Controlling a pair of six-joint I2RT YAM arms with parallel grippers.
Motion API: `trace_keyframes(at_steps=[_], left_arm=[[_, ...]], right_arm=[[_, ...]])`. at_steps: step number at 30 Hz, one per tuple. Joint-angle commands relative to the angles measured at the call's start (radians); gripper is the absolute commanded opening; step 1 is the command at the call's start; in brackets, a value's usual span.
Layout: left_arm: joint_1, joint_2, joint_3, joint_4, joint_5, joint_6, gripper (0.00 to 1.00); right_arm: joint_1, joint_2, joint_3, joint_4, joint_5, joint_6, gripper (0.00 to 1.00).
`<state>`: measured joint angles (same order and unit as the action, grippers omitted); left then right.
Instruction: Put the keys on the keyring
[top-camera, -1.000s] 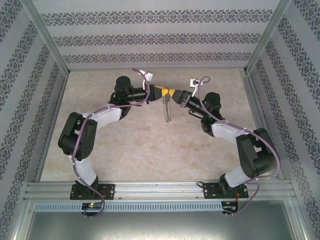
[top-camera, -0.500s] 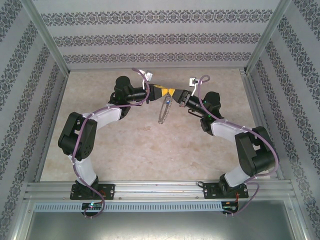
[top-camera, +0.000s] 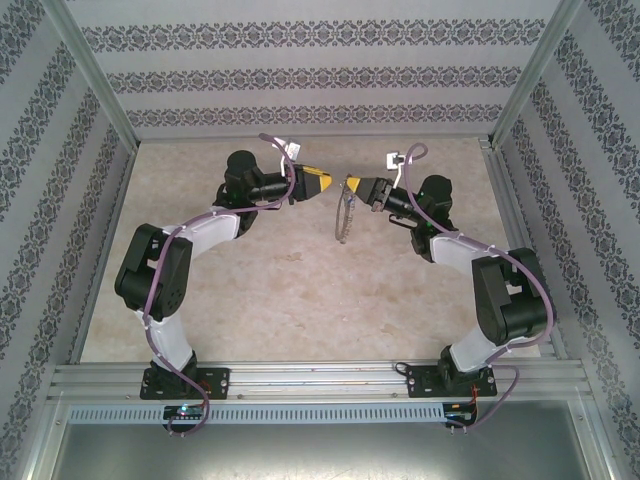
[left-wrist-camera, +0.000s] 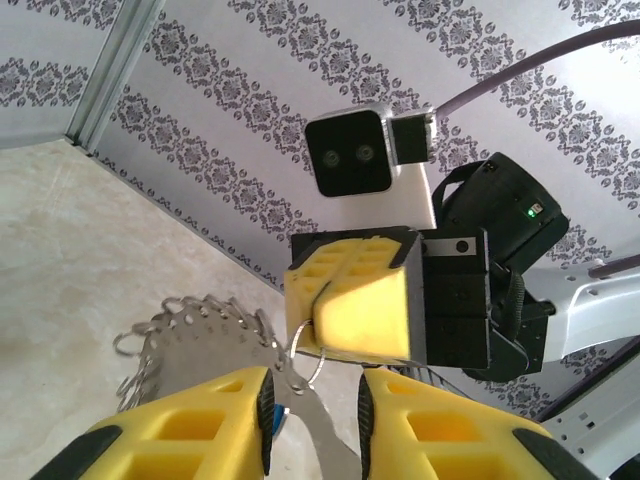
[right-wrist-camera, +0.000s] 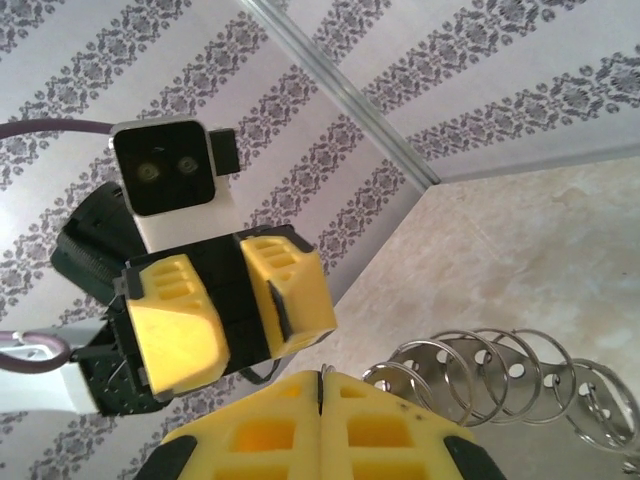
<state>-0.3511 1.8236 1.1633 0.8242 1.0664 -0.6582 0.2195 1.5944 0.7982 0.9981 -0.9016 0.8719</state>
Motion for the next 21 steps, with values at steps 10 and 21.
trace_keyframes(at_steps=[10, 21], left_arm=[[-0.011, 0.048, 0.057, 0.045, 0.077, -0.056, 0.30], [-0.030, 0.066, 0.065, 0.046, 0.075, -0.057, 0.30]], right_arm=[[0.011, 0.029, 0.052, 0.045, -0.074, -0.033, 0.00], [0.020, 0.031, 0.054, 0.069, -0.062, -0.019, 0.00]])
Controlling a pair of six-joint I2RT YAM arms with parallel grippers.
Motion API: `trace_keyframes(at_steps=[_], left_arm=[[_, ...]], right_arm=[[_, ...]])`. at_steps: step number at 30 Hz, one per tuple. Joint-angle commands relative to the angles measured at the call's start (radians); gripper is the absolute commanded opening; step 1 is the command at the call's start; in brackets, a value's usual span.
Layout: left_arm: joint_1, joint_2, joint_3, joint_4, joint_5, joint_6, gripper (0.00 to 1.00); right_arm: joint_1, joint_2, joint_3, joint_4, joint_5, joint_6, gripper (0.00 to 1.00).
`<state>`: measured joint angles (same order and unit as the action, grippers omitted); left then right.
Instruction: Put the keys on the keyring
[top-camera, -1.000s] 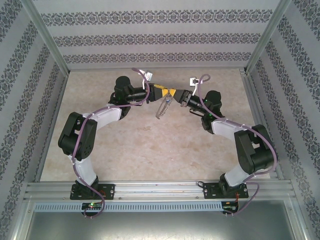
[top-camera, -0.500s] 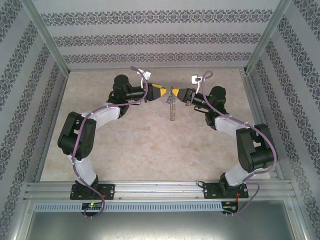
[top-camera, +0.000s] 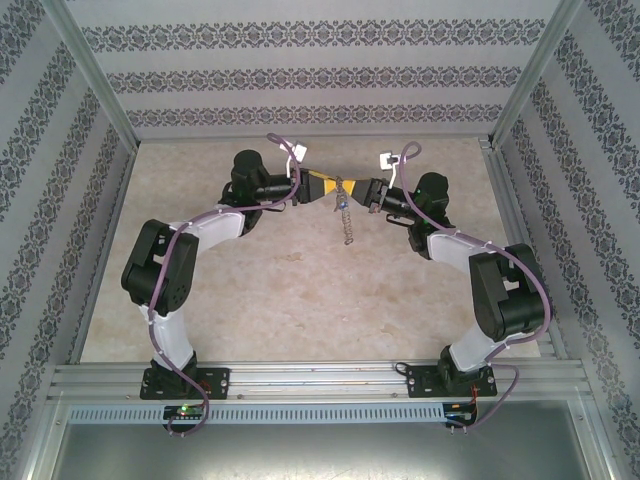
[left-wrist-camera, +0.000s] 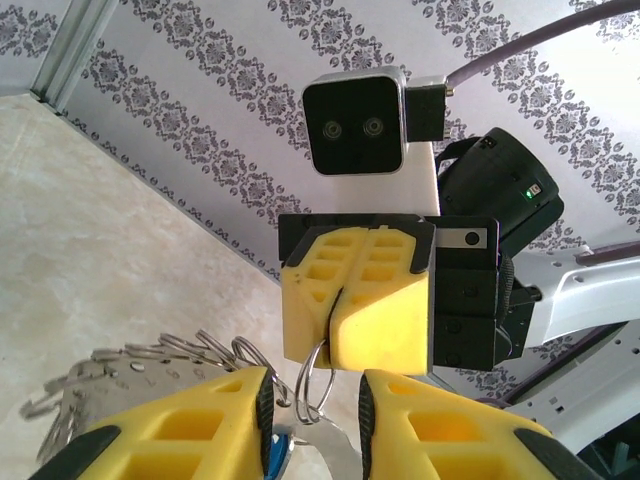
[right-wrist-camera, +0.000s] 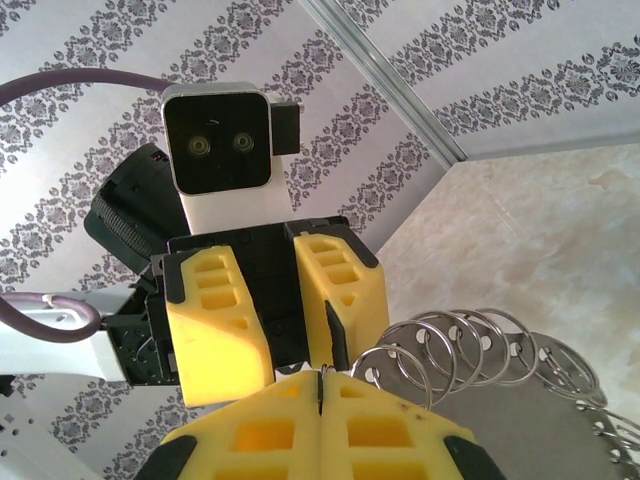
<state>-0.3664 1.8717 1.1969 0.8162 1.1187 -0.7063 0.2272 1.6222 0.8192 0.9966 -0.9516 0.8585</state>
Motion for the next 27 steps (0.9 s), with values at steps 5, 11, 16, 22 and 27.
trace_keyframes(at_steps=[5, 11, 16, 22, 27], left_arm=[[-0.023, 0.022, 0.035, 0.061, 0.020, -0.010, 0.30], [-0.026, 0.023, 0.034, 0.076, 0.024, -0.017, 0.22], [-0.027, 0.022, 0.030, 0.094, 0.021, -0.023, 0.17], [-0.027, 0.020, 0.025, 0.094, 0.018, -0.020, 0.19], [-0.027, 0.021, 0.025, 0.093, 0.015, -0.016, 0.20]], right_arm=[[0.028, 0.017, 0.042, 0.073, -0.004, -0.003, 0.00], [0.033, 0.030, 0.040, 0.079, 0.003, 0.001, 0.00], [0.030, 0.030, 0.035, 0.079, 0.012, -0.002, 0.00], [0.005, 0.024, 0.018, 0.083, 0.030, 0.002, 0.00], [-0.002, 0.022, 0.017, 0.087, 0.025, 0.007, 0.00]])
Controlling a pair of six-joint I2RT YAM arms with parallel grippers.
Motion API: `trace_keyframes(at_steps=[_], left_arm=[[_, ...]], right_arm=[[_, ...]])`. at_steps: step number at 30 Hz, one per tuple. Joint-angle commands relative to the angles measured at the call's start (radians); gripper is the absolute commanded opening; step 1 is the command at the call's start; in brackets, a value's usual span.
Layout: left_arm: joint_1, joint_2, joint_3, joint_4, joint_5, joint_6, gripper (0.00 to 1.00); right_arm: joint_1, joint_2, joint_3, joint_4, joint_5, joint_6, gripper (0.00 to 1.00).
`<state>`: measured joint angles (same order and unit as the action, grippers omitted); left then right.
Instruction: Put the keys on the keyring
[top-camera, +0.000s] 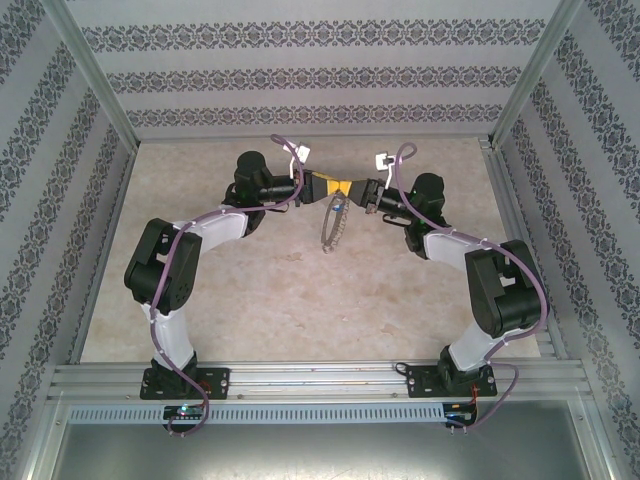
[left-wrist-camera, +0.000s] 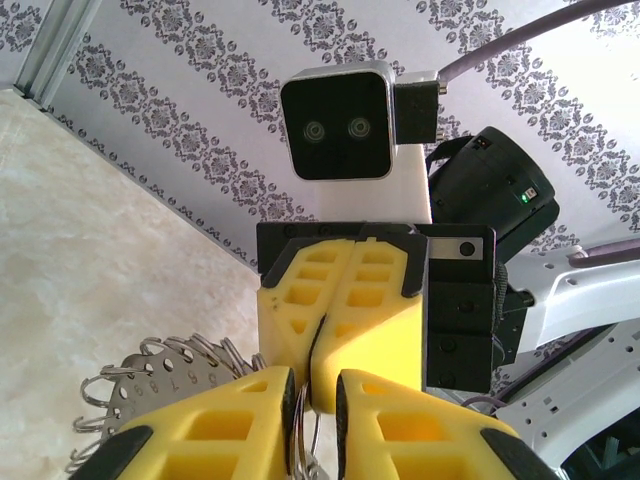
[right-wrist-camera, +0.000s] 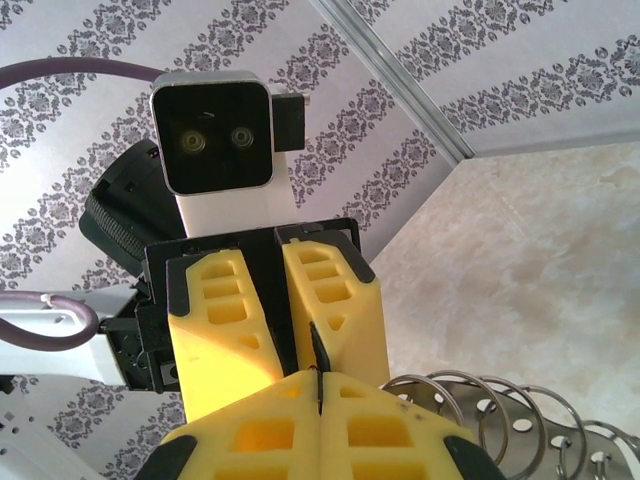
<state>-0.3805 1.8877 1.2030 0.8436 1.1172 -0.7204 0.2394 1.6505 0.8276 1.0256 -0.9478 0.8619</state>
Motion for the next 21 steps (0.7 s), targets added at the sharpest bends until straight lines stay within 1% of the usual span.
trace_keyframes(at_steps=[1, 4, 6, 12, 18, 21], left_arm=[[-0.013, 0.004, 0.018, 0.063, 0.015, -0.003, 0.21], [-0.011, 0.002, 0.016, 0.055, 0.006, 0.007, 0.21], [-0.011, 0.001, 0.013, 0.055, 0.001, 0.009, 0.18], [-0.013, 0.009, 0.025, 0.067, 0.004, -0.002, 0.15], [-0.019, 0.021, 0.038, 0.071, 0.016, -0.012, 0.16], [-0.018, 0.018, 0.034, 0.074, 0.014, -0.010, 0.10]], right_arm=[[-0.014, -0.006, 0.008, 0.057, 0.022, 0.001, 0.00], [-0.020, -0.010, 0.002, 0.060, 0.026, 0.003, 0.00], [-0.020, -0.009, 0.001, 0.060, 0.023, 0.004, 0.00], [-0.018, -0.001, 0.005, 0.071, 0.014, 0.012, 0.00], [-0.008, 0.002, 0.011, 0.071, 0.010, 0.011, 0.00], [-0.011, 0.001, 0.010, 0.070, 0.014, 0.009, 0.00]])
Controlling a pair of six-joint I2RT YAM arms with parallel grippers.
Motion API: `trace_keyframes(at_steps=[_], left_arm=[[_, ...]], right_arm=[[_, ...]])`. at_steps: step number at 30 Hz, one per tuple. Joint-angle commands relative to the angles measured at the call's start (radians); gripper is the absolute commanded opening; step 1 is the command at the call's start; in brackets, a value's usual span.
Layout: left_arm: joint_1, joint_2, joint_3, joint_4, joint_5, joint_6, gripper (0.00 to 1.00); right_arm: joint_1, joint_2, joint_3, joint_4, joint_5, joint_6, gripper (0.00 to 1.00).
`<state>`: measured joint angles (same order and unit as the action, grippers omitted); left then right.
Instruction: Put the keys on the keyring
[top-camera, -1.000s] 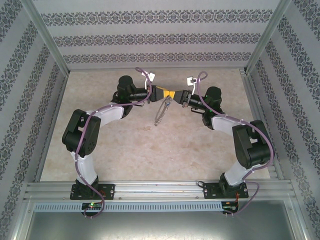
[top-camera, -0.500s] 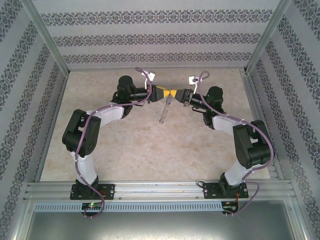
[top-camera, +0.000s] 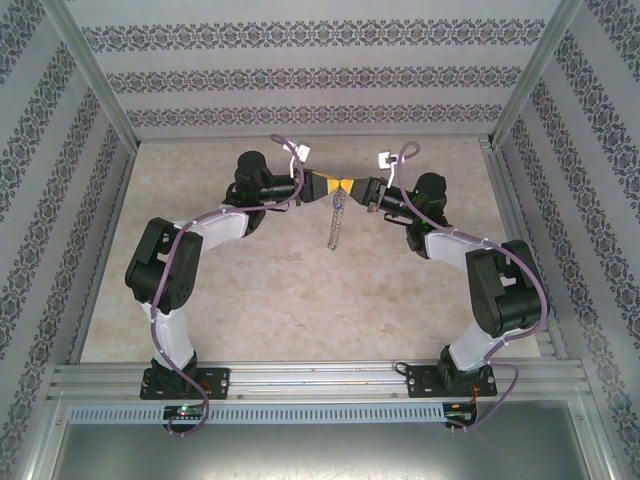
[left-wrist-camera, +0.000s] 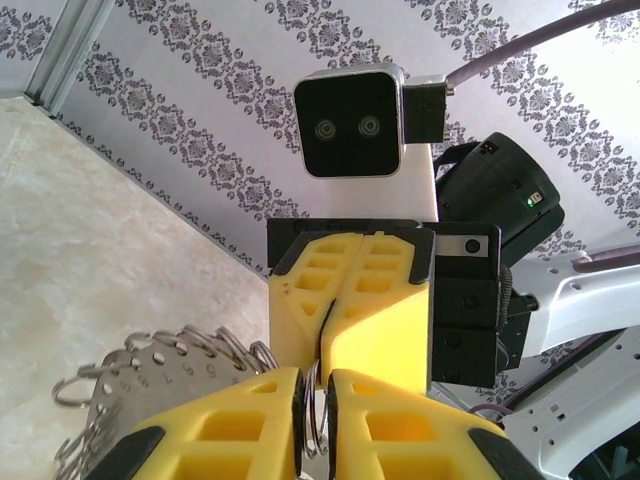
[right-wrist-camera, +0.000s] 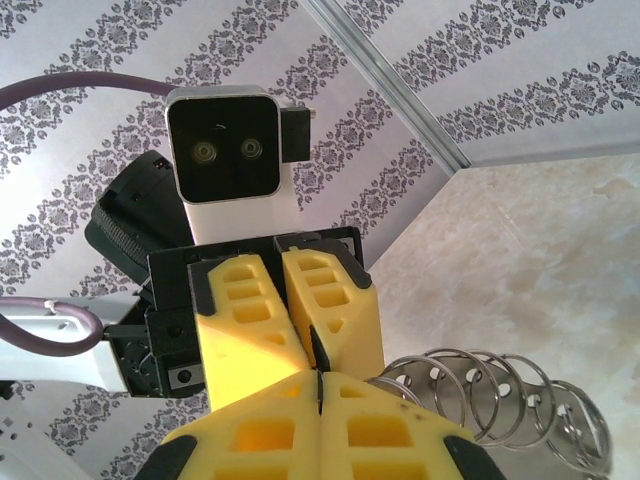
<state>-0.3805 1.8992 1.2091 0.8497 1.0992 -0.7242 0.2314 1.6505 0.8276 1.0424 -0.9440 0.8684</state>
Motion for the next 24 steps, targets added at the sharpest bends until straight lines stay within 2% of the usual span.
trace_keyframes(at_steps=[1, 2, 4, 5, 6, 7, 10, 18, 24], left_arm=[[-0.019, 0.007, 0.027, 0.066, 0.032, -0.004, 0.06], [-0.018, 0.007, 0.027, 0.063, 0.031, -0.004, 0.02], [-0.020, 0.005, 0.027, 0.063, 0.028, -0.006, 0.00], [-0.019, 0.003, 0.026, 0.065, 0.027, -0.002, 0.00], [-0.019, 0.001, 0.027, 0.066, 0.026, 0.000, 0.00], [-0.018, 0.000, 0.027, 0.066, 0.029, 0.001, 0.00], [-0.019, -0.007, 0.037, 0.052, 0.037, 0.010, 0.00], [-0.020, -0.014, 0.072, 0.004, 0.061, 0.030, 0.00], [-0.018, -0.019, 0.096, -0.029, 0.066, 0.035, 0.00]], right_arm=[[-0.004, 0.000, 0.010, 0.053, 0.010, 0.003, 0.00], [-0.004, 0.001, 0.010, 0.053, 0.010, 0.004, 0.00], [-0.010, -0.001, 0.010, 0.052, 0.010, 0.010, 0.00], [-0.015, -0.005, 0.007, 0.054, 0.011, 0.016, 0.05], [-0.023, -0.012, -0.001, 0.059, 0.018, 0.025, 0.20], [-0.032, -0.026, -0.012, 0.063, 0.023, 0.027, 0.28], [-0.065, -0.073, -0.061, 0.061, 0.038, 0.023, 0.37], [-0.082, -0.140, -0.191, 0.048, 0.073, -0.037, 0.51], [-0.030, -0.141, -0.228, 0.028, 0.089, -0.131, 0.52]])
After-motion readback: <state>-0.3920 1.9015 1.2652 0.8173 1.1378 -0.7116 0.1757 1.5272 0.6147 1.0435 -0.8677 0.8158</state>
